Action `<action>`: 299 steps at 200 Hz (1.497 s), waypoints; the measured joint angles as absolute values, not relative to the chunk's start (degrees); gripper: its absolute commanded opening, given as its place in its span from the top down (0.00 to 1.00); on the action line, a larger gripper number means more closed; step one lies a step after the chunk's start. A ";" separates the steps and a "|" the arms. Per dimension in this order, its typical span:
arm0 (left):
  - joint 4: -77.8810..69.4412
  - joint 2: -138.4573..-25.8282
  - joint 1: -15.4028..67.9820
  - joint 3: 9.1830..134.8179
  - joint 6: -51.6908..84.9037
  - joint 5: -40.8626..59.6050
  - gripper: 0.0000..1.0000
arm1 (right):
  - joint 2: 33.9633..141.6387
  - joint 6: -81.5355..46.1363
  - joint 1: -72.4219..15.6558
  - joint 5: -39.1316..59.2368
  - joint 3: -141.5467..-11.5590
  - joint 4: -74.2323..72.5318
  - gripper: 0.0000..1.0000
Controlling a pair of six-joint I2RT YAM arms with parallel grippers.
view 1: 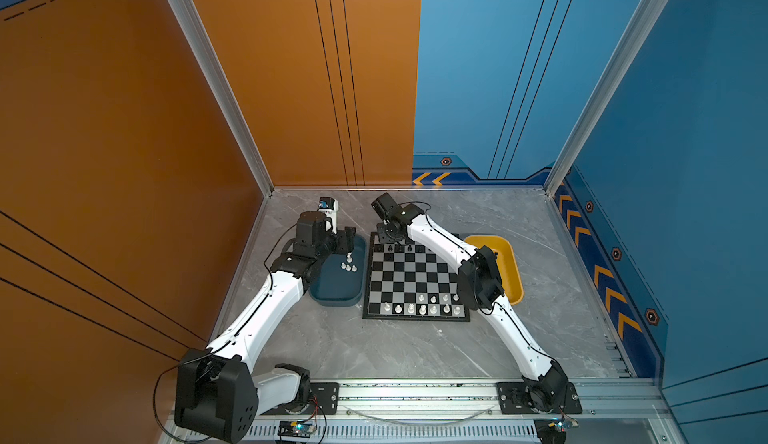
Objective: Set up the chess pieces on the board
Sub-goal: 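Lower the black piece onto the square beside the corner piece and open, then raise the open right gripper and move it back over the yellow tray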
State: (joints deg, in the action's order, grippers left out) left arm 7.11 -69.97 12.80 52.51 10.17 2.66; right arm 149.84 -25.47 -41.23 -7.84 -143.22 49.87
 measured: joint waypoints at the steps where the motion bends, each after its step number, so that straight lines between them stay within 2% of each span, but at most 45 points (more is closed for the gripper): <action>1: 7.11 -69.97 12.80 52.51 10.17 2.66 0.30 | 149.84 -25.47 -41.23 -7.84 -143.22 49.87 0.98; 65: 7.05 -69.97 12.75 52.51 10.17 2.70 0.30 | 150.04 -25.82 -41.17 -7.75 -143.22 49.84 0.72; 182: 7.05 -70.24 12.64 52.49 10.39 3.29 0.30 | 150.04 -26.48 -40.75 -6.50 -143.26 49.67 0.56; 227: 7.05 -70.15 12.64 52.49 10.59 3.33 0.30 | 144.16 -26.46 -40.12 -4.45 -141.78 49.43 0.55; 269: 7.05 -68.95 12.64 52.49 10.83 3.51 0.30 | 127.72 -26.39 -35.97 -3.95 -130.34 46.76 0.57; 299: 7.07 -68.73 12.64 52.49 11.57 3.81 0.32 | 114.78 -25.56 -32.16 -4.89 -118.34 44.69 0.63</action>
